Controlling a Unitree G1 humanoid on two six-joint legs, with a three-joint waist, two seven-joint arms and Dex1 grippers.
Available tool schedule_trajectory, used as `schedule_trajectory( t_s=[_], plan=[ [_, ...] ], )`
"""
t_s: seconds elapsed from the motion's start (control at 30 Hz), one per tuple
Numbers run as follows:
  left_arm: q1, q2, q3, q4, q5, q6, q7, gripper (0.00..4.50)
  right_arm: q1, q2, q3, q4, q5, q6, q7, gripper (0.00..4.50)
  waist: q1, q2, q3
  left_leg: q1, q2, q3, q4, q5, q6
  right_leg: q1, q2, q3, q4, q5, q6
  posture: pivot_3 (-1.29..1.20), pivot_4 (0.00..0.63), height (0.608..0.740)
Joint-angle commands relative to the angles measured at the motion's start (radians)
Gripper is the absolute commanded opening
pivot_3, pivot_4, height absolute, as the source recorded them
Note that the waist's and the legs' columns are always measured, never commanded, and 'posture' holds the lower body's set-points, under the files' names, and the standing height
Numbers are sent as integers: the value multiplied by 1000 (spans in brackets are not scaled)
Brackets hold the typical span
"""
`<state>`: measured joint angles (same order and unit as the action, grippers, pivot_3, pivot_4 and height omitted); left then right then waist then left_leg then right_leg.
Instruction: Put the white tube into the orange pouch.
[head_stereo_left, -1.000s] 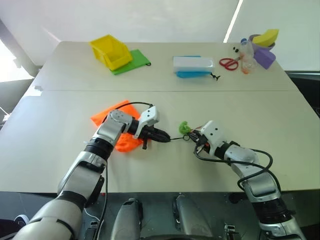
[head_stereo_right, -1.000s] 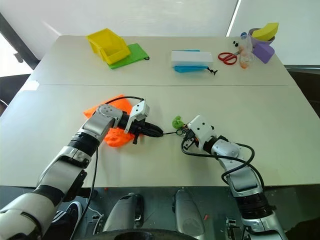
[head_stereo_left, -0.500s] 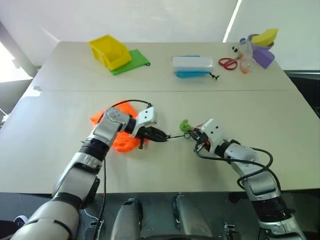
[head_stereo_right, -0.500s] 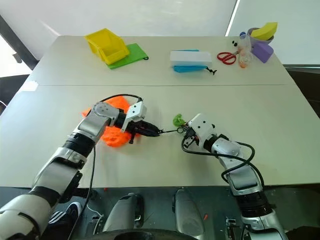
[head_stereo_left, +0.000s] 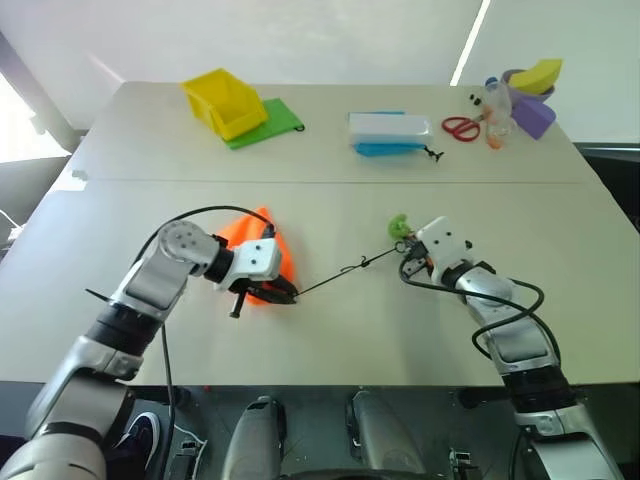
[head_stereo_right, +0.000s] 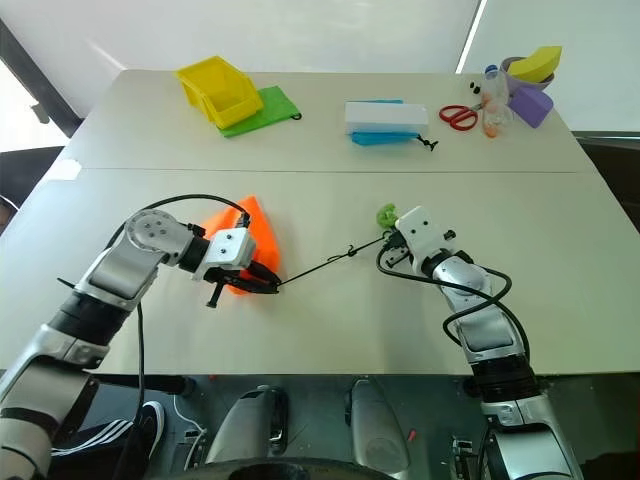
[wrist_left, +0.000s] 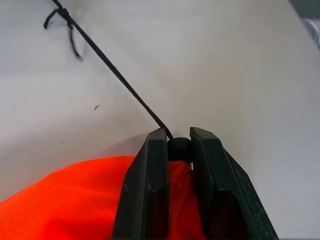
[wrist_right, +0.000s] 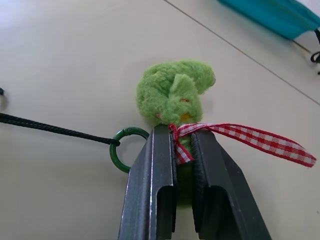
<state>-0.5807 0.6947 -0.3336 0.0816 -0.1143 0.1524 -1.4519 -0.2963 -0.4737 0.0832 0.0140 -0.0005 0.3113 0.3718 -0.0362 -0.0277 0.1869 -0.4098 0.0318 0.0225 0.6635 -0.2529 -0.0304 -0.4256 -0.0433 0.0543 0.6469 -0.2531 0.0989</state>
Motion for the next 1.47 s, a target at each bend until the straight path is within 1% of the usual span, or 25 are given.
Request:
schedule_trajectory(
  t_s=[0.03,0.1,0.17,0.2,0.23,0.27,0.3,0.33,0.4,0.43,0.47,0.53,0.63,0.67,0.73,0.83,0.87,0.97,1.1,1.23,1.37,1.47],
  plan=[
    [94,129,23,-46,-9,-1,-75,412,-14,-76,-119,60,-53,9,-87,0,-7,0,0,0,0,0,0,0,0,0,0,0,0,-1,-1,0,150,740],
    [99,136,27,-47,-21,-3,-61,412,-17,-80,-113,67,-48,4,-89,0,-7,0,0,0,0,0,0,0,0,0,0,0,0,-1,-1,0,150,740],
    [69,97,40,-26,-56,80,-16,412,-15,-55,-126,50,23,24,-48,0,-4,0,0,0,0,0,0,0,0,0,0,0,0,-1,-2,0,150,740],
    [53,72,49,-15,-76,119,10,795,-12,-43,-131,36,57,34,-28,0,-4,0,0,0,0,0,1,0,0,0,0,0,1,-1,-2,0,150,740],
    [41,50,57,-7,-96,148,32,1223,-5,-35,-132,19,91,41,-4,433,-2,0,0,0,0,0,1,0,0,0,0,0,1,-1,-2,0,150,740],
    [37,36,63,-5,-112,152,37,1494,6,-35,-121,-4,116,52,26,917,1,0,0,0,0,0,2,0,0,1,0,0,1,-1,-1,0,150,740],
    [39,28,69,-13,-130,161,36,1896,15,-36,-110,-21,122,59,45,1292,3,0,0,0,0,0,2,0,0,1,0,0,1,-1,-1,0,150,740],
    [43,19,81,-25,-156,181,35,2367,22,-39,-102,-33,120,64,55,1774,3,0,0,0,0,0,2,0,0,1,0,0,0,-1,-1,0,150,740],
    [55,0,118,-60,-218,224,45,3480,40,-53,-87,-70,131,78,100,2926,1,0,0,0,0,0,2,0,0,1,0,0,0,-1,-1,0,150,740],
    [61,-9,141,-76,-251,243,52,3830,50,-62,-83,-94,151,94,135,3238,0,0,0,0,0,0,2,0,0,1,0,0,0,-1,-1,0,150,740],
    [61,-19,171,-82,-290,286,65,4363,64,-79,-80,-124,173,100,181,3834,-1,0,0,0,0,0,2,0,0,1,1,0,1,0,0,0,150,740],
    [56,-35,223,-87,-352,343,87,4363,80,-108,-88,-164,199,95,237,3834,-1,0,0,0,1,-1,1,0,0,1,1,0,1,0,1,0,150,740],
    [40,-72,311,-86,-411,365,167,4363,98,-140,-130,-216,247,72,305,3834,-7,0,0,1,1,-1,1,0,0,1,2,0,2,1,1,0,150,740],
    [35,-86,340,-82,-414,342,198,4363,103,-149,-148,-231,267,63,326,3834,-6,0,0,1,1,-1,1,0,0,1,1,0,2,1,1,0,150,740],
    [13,-100,397,-52,-434,374,271,4363,109,-161,-193,-239,310,44,363,3834,-6,0,0,2,1,-1,2,0,0,1,1,0,2,1,1,0,150,740],
    [21,-97,437,0,-378,287,339,4363,118,-171,-233,-258,361,29,412,3834,-5,0,0,2,0,-1,2,0,0,1,1,0,2,1,2,0,150,740],
    [29,-91,441,18,-359,272,360,4363,127,-172,-233,-279,379,26,434,3834,-5,0,0,2,0,0,2,0,0,1,1,0,2,1,2,0,150,740],
    [55,-85,474,78,-298,201,450,4363,171,-171,-205,-381,461,92,481,3834,-6,0,0,2,1,-1,1,0,0,1,1,0,2,1,2,0,150,740],
    [122,-51,562,155,-277,130,521,4363,251,-163,-147,-505,497,103,508,3834,-6,0,0,2,1,-1,0,0,0,1,1,-1,2,1,3,0,150,740],
    [163,-27,615,205,-266,91,582,4363,284,-170,-133,-530,505,96,519,3834,-3,0,0,2,1,0,0,0,0,1,0,-1,1,1,2,0,150,740],
    [182,-21,689,274,-280,69,644,4363,307,-186,-92,-512,444,60,528,3834,7,-2,-1,2,0,1,3,0,0,3,-3,-1,1,0,-1,0,150,740],
    [193,-22,721,314,-273,24,672,4363,309,-193,-84,-502,439,60,535,3834,15,-2,-1,2,1,1,3,0,0,2,-3,-1,1,0,-2,0,150,740]
  ],
)
